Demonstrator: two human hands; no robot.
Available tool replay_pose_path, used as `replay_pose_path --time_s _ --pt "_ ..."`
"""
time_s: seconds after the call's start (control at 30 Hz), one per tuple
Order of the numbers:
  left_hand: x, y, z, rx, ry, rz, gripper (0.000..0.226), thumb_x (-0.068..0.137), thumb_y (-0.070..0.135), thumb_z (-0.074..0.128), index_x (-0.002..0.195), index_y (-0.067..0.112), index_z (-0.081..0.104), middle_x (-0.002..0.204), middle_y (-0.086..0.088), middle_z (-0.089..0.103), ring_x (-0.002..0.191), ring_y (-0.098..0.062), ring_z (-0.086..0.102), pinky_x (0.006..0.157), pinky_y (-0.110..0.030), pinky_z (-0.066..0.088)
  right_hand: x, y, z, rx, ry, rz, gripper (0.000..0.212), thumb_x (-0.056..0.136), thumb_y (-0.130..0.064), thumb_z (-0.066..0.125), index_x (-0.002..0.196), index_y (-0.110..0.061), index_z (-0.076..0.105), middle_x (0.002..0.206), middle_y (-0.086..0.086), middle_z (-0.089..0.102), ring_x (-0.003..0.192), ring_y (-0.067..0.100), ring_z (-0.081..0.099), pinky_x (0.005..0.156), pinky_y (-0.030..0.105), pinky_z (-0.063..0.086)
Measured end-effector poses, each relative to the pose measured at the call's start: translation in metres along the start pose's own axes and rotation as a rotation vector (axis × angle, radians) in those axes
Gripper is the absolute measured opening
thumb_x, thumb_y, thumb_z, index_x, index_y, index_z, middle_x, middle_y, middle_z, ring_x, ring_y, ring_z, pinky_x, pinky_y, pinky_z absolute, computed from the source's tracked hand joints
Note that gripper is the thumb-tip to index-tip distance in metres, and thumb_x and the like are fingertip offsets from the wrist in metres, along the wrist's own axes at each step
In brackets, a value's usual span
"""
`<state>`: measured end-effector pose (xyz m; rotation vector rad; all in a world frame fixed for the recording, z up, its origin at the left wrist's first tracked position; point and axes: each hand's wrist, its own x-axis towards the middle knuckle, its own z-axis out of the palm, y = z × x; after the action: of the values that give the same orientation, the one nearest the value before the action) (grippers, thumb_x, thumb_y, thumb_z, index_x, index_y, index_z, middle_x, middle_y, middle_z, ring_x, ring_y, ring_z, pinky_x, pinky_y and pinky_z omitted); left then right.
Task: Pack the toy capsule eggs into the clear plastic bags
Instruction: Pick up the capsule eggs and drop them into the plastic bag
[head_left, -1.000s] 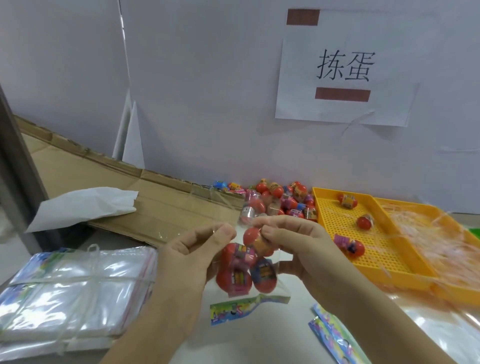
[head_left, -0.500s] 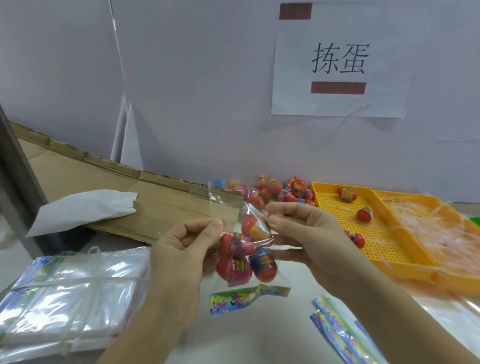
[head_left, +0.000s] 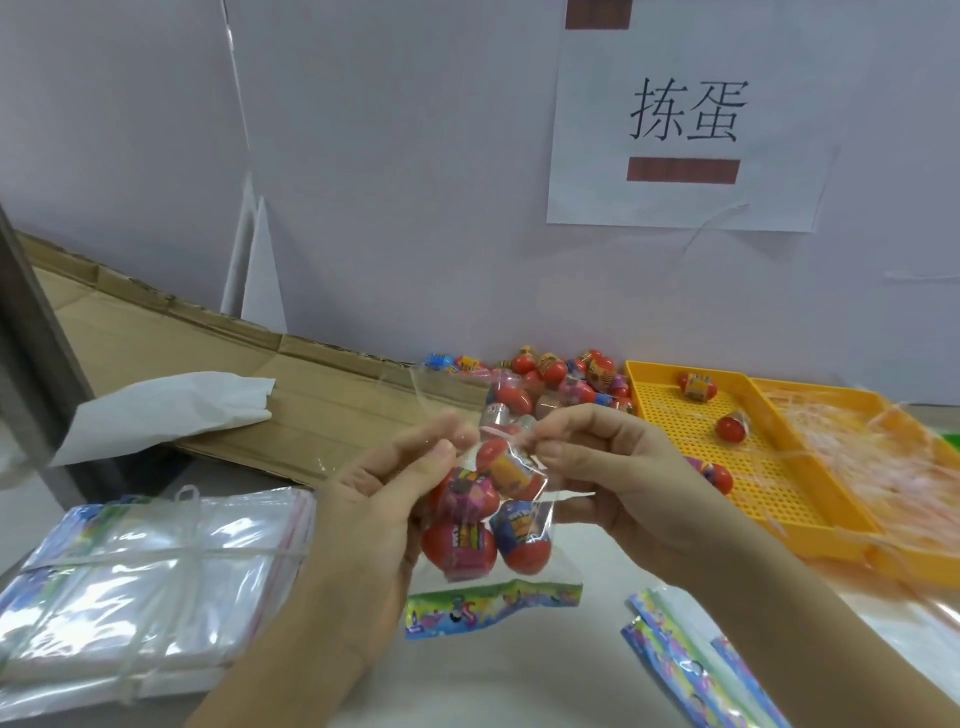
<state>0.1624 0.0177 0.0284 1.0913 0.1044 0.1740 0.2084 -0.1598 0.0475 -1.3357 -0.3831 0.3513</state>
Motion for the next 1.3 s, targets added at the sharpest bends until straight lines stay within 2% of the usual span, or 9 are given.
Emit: replay_pose_path --time_s 0.17,0.3,0.43,0.5,0.63,0.77,1.0,1.2,1.3 --pt "-0.002 0.002 0.001 -0.007 -0.026 0.094 0.018 0.070 0.016 0.068 0.082 0.020 0.080 0.091 -0.005 0.077 0.075 -0.016 0.075 0.054 -0.026 0.057 0.001 0.002 -0.007 0.095 -0.118 -0.042 0.009 0.071 -0.012 0.079 0.078 -0.018 0.076 0.094 0.005 0.075 0.077 0.018 0.073 0.062 0.030 0.058" --pt "-0.002 0.006 0.000 -0.064 -0.133 0.110 0.020 0.067 0.008 0.064 0.068 0.022 0.079 0.089 -0.002 0.077 0.074 -0.011 0.073 0.055 -0.024 0.057 0.000 -0.002 -0.011 0.079 -0.168 -0.087 0.011 0.069 -0.015 0.079 0.079 -0.016 0.075 0.092 0.006 0.075 0.074 0.015 0.072 0.059 0.027 0.058" --pt "-0.001 0.006 -0.004 -0.054 -0.220 0.042 0.022 0.070 0.008 0.060 0.059 0.022 0.072 0.099 -0.004 0.076 0.084 -0.017 0.074 0.065 -0.035 0.060 0.000 0.001 -0.014 0.111 -0.192 -0.056 0.015 0.067 -0.016 0.082 0.078 -0.012 0.073 0.089 0.007 0.074 0.075 0.018 0.071 0.058 0.029 0.059" --pt "-0.002 0.007 -0.005 -0.063 -0.250 0.029 0.026 0.071 0.005 0.056 0.055 0.020 0.069 0.099 -0.006 0.076 0.085 -0.019 0.073 0.064 -0.032 0.060 -0.001 0.001 -0.014 0.112 -0.199 -0.042 0.016 0.066 -0.017 0.084 0.076 -0.012 0.073 0.091 0.009 0.074 0.075 0.019 0.071 0.059 0.029 0.059" --pt "-0.006 0.010 -0.003 -0.138 -0.305 0.034 0.034 0.073 -0.003 0.047 0.050 0.016 0.065 0.093 -0.006 0.076 0.077 -0.017 0.074 0.049 -0.016 0.053 -0.002 -0.004 -0.016 0.111 -0.246 -0.045 0.014 0.067 -0.018 0.084 0.074 -0.014 0.073 0.104 0.010 0.072 0.084 0.021 0.071 0.064 0.031 0.059" --pt "-0.004 0.008 -0.004 -0.101 -0.334 0.058 0.033 0.074 0.002 0.049 0.050 0.020 0.063 0.095 -0.003 0.076 0.083 -0.018 0.073 0.056 -0.026 0.057 -0.004 -0.008 -0.019 0.147 -0.288 -0.042 0.011 0.069 -0.016 0.082 0.075 -0.013 0.073 0.106 0.011 0.072 0.087 0.021 0.072 0.063 0.029 0.059" --pt "-0.003 0.005 -0.007 -0.089 -0.374 0.024 0.033 0.071 0.000 0.044 0.048 0.018 0.060 0.093 -0.006 0.074 0.083 -0.019 0.072 0.056 -0.027 0.056 -0.005 -0.013 -0.018 0.115 -0.274 -0.005 0.004 0.072 -0.007 0.072 0.074 -0.010 0.073 0.110 0.012 0.070 0.092 0.024 0.071 0.065 0.032 0.059" --pt "-0.001 0.002 -0.009 -0.133 -0.383 0.009 0.008 0.054 0.015 0.054 0.052 0.016 0.061 0.094 -0.005 0.073 0.087 -0.019 0.071 0.060 -0.031 0.058 -0.007 -0.015 -0.018 0.147 -0.294 0.010 0.013 0.066 -0.012 0.083 0.073 -0.008 0.072 0.110 0.014 0.070 0.096 0.027 0.069 0.069 0.034 0.059" --pt "-0.002 0.003 -0.008 -0.114 -0.384 0.031 0.027 0.076 0.021 0.050 0.051 0.016 0.060 0.093 -0.002 0.074 0.085 -0.018 0.073 0.058 -0.030 0.057 -0.007 -0.016 -0.017 0.123 -0.288 0.005 0.003 0.070 -0.008 0.075 0.072 -0.009 0.072 0.110 0.013 0.071 0.097 0.026 0.069 0.070 0.035 0.058"
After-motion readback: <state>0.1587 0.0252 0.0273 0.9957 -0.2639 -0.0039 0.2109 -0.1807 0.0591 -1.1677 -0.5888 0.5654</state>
